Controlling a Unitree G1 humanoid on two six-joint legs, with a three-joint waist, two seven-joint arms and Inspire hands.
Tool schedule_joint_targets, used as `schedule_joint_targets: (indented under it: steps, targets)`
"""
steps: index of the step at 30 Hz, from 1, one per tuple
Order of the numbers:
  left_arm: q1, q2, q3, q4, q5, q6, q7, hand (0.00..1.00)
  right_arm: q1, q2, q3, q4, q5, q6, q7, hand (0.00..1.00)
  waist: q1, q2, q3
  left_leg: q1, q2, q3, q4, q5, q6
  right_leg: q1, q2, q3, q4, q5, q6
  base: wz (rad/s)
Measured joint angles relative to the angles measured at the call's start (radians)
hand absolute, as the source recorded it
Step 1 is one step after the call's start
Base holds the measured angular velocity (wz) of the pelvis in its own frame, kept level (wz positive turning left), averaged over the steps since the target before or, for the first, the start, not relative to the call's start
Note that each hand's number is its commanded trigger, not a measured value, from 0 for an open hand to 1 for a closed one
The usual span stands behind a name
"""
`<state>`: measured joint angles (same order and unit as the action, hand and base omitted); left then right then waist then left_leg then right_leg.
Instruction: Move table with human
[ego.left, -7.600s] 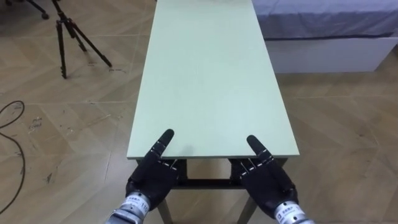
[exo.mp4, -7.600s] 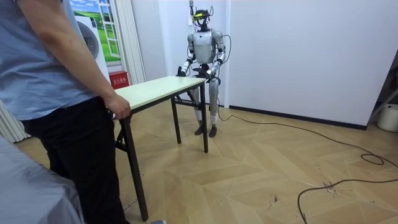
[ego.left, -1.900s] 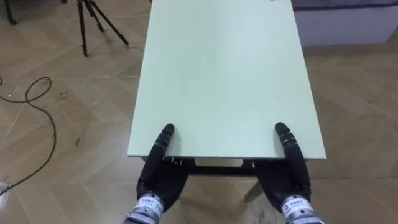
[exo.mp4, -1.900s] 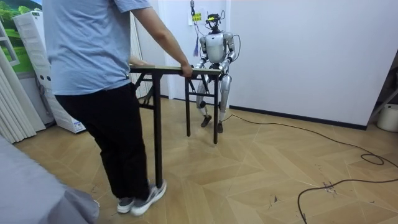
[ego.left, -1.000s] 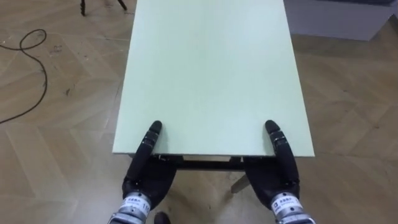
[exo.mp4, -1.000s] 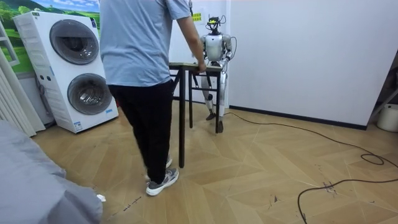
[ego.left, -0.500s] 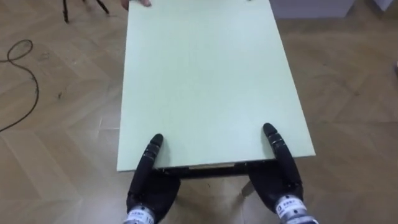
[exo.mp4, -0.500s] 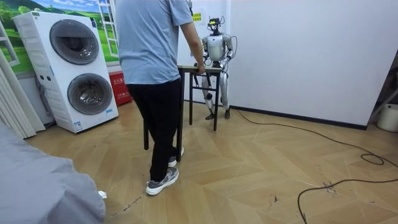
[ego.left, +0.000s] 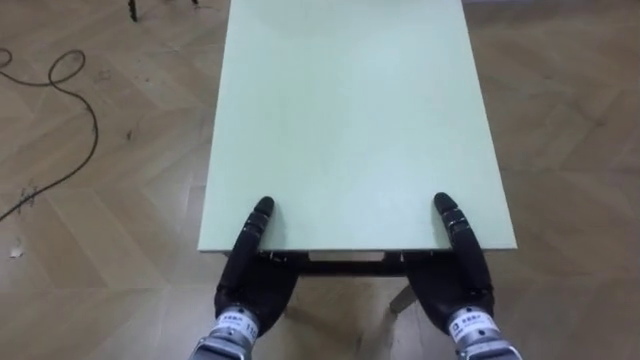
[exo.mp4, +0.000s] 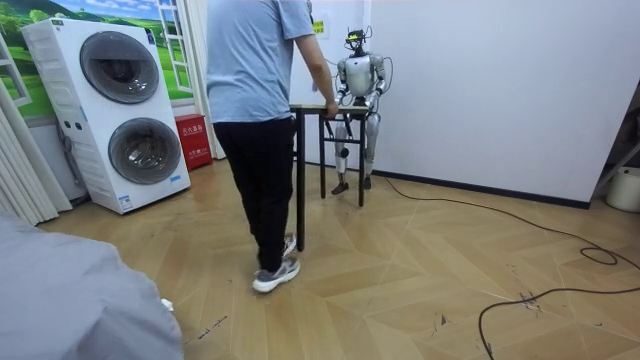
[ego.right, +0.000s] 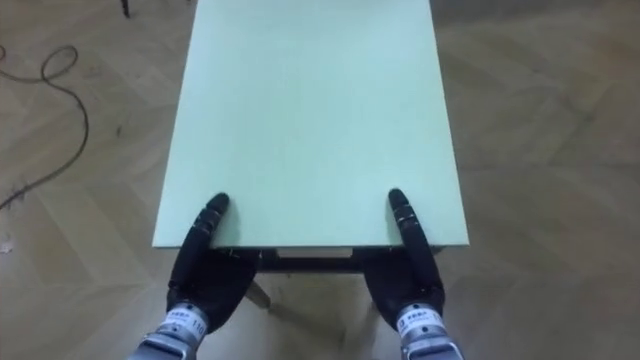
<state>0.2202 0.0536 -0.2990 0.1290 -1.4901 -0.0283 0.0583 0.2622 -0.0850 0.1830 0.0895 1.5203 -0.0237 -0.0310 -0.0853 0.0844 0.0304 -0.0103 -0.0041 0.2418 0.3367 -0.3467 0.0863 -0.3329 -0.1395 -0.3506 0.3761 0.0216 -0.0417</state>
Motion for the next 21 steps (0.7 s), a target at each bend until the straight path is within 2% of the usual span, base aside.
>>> schedule_joint_targets:
  steps: [2, 4, 5, 6, 7, 8, 9, 10, 11, 12, 13, 15, 16, 17, 19, 20, 21]
  targets:
    - [0.002, 0.002, -0.001, 0.003, 0.000, 0.009, 0.000, 1.00, 0.012, 0.007, -0.006, 0.000, -0.001, 0.005, 0.000, 1.00, -0.006, -0.010, -0.0013, -0.014, -0.019, -0.001, 0.003, 0.014, 0.025, -0.004, -0.021, 0.027, -0.001, 0.036, 0.033, 0.17]
    - [0.005, 0.009, -0.001, 0.003, 0.000, 0.010, 0.000, 1.00, 0.021, 0.009, -0.008, 0.000, 0.002, 0.016, -0.001, 1.00, -0.022, -0.027, -0.0026, -0.023, -0.030, 0.003, 0.009, 0.024, 0.042, -0.011, -0.043, 0.051, 0.024, 0.042, 0.055, 0.36]
    - [0.009, 0.005, -0.002, 0.004, 0.003, 0.018, 0.001, 1.00, 0.034, 0.010, -0.013, -0.002, 0.008, 0.025, -0.001, 1.00, -0.040, -0.034, -0.0049, -0.033, -0.028, 0.020, 0.020, 0.027, 0.047, -0.023, -0.076, 0.053, 0.123, 0.002, 0.094, 0.59]
    - [0.010, 0.005, -0.003, 0.003, 0.007, 0.021, 0.001, 1.00, 0.041, 0.010, -0.015, -0.004, 0.013, 0.026, -0.001, 1.00, -0.051, -0.038, -0.0050, -0.035, -0.027, 0.030, 0.023, 0.028, 0.049, -0.027, -0.099, 0.056, 0.193, -0.026, 0.101, 0.71]
    - [0.010, 0.008, -0.011, 0.003, 0.011, 0.022, 0.001, 1.00, 0.054, 0.008, -0.018, -0.011, 0.027, 0.025, -0.001, 1.00, -0.058, -0.047, -0.0079, -0.039, -0.028, 0.044, 0.024, 0.032, 0.054, -0.030, -0.141, 0.070, 0.330, -0.073, 0.107, 0.42]
    - [0.011, 0.012, -0.015, 0.003, 0.013, 0.018, 0.001, 1.00, 0.056, 0.006, -0.016, -0.011, 0.033, 0.025, -0.001, 1.00, -0.052, -0.055, -0.0103, -0.047, -0.029, 0.058, 0.030, 0.034, 0.056, -0.020, -0.171, 0.090, 0.428, -0.099, 0.112, 0.20]
    - [0.013, 0.011, -0.017, 0.003, 0.012, 0.013, 0.000, 1.00, 0.056, 0.003, -0.012, -0.011, 0.033, 0.024, -0.001, 1.00, -0.045, -0.057, -0.0114, -0.060, -0.029, 0.062, 0.047, 0.034, 0.056, 0.011, -0.191, 0.106, 0.477, -0.111, 0.122, -0.06]
    - [0.014, 0.011, -0.017, 0.003, 0.012, 0.012, -0.001, 1.00, 0.056, 0.001, -0.009, -0.011, 0.032, 0.021, -0.001, 1.00, -0.044, -0.058, -0.0116, -0.069, -0.029, 0.063, 0.055, 0.034, 0.056, 0.032, -0.199, 0.107, 0.478, -0.120, 0.128, -0.14]
    - [0.016, 0.011, -0.017, 0.003, 0.012, 0.012, -0.003, 1.00, 0.056, 0.001, -0.008, -0.011, 0.021, 0.017, -0.001, 1.00, -0.038, -0.066, -0.0096, -0.083, -0.029, 0.073, 0.068, 0.035, 0.057, 0.056, -0.206, 0.108, 0.467, -0.137, 0.144, -0.14]
    - [0.016, 0.010, -0.017, 0.003, 0.013, 0.013, -0.003, 1.00, 0.056, 0.002, -0.008, -0.011, 0.012, 0.014, -0.001, 1.00, -0.029, -0.068, -0.0083, -0.089, -0.029, 0.078, 0.075, 0.035, 0.056, 0.057, -0.206, 0.106, 0.458, -0.144, 0.149, -0.17]
    - [0.021, 0.002, -0.017, 0.003, 0.017, 0.012, -0.002, 1.00, 0.056, 0.000, -0.007, -0.011, 0.006, 0.005, -0.001, 1.00, -0.021, -0.071, -0.0064, -0.095, -0.029, 0.083, 0.078, 0.038, 0.057, 0.057, -0.199, 0.109, 0.448, -0.156, 0.146, -0.11]
    - [0.027, -0.005, -0.017, 0.003, 0.018, 0.012, -0.002, 1.00, 0.056, -0.003, -0.007, -0.011, 0.001, 0.001, -0.003, 1.00, -0.017, -0.077, -0.0038, -0.105, -0.027, 0.087, 0.074, 0.047, 0.058, 0.066, -0.182, 0.131, 0.412, -0.173, 0.156, -0.05]
    - [0.028, -0.002, -0.017, 0.003, 0.018, 0.012, -0.002, 1.00, 0.056, -0.004, -0.004, -0.011, 0.002, 0.002, -0.003, 1.00, -0.013, -0.088, 0.0015, -0.108, -0.026, 0.094, 0.066, 0.056, 0.057, 0.083, -0.171, 0.142, 0.375, -0.195, 0.155, -0.15]
    - [0.030, 0.003, -0.015, 0.002, 0.018, 0.012, -0.002, 1.00, 0.056, -0.004, 0.000, -0.011, 0.002, 0.002, -0.003, 1.00, 0.008, -0.096, 0.0016, -0.109, -0.023, 0.105, 0.053, 0.066, 0.054, 0.100, -0.154, 0.155, 0.321, -0.211, 0.152, -0.21]
    - [0.044, 0.006, -0.014, -0.014, 0.018, 0.012, -0.002, 1.00, 0.056, -0.005, 0.008, -0.012, 0.004, 0.001, -0.004, 1.00, 0.023, -0.104, 0.0008, -0.112, -0.016, 0.117, 0.028, 0.086, 0.048, 0.136, -0.128, 0.152, 0.221, -0.224, 0.151, -0.24]
    - [0.061, 0.009, -0.013, -0.033, 0.019, 0.005, -0.002, 1.00, 0.056, -0.006, 0.018, -0.012, 0.007, 0.001, -0.004, 1.00, 0.026, -0.107, -0.0004, -0.113, -0.008, 0.119, 0.016, 0.100, 0.042, 0.158, -0.107, 0.149, 0.153, -0.222, 0.149, -0.19]
    - [0.069, 0.013, -0.013, -0.041, 0.019, 0.000, -0.002, 1.00, 0.056, -0.006, 0.024, -0.012, 0.009, 0.000, -0.004, 1.00, 0.025, -0.111, -0.0017, -0.115, -0.007, 0.119, 0.009, 0.108, 0.038, 0.167, -0.099, 0.147, 0.119, -0.221, 0.148, -0.12]
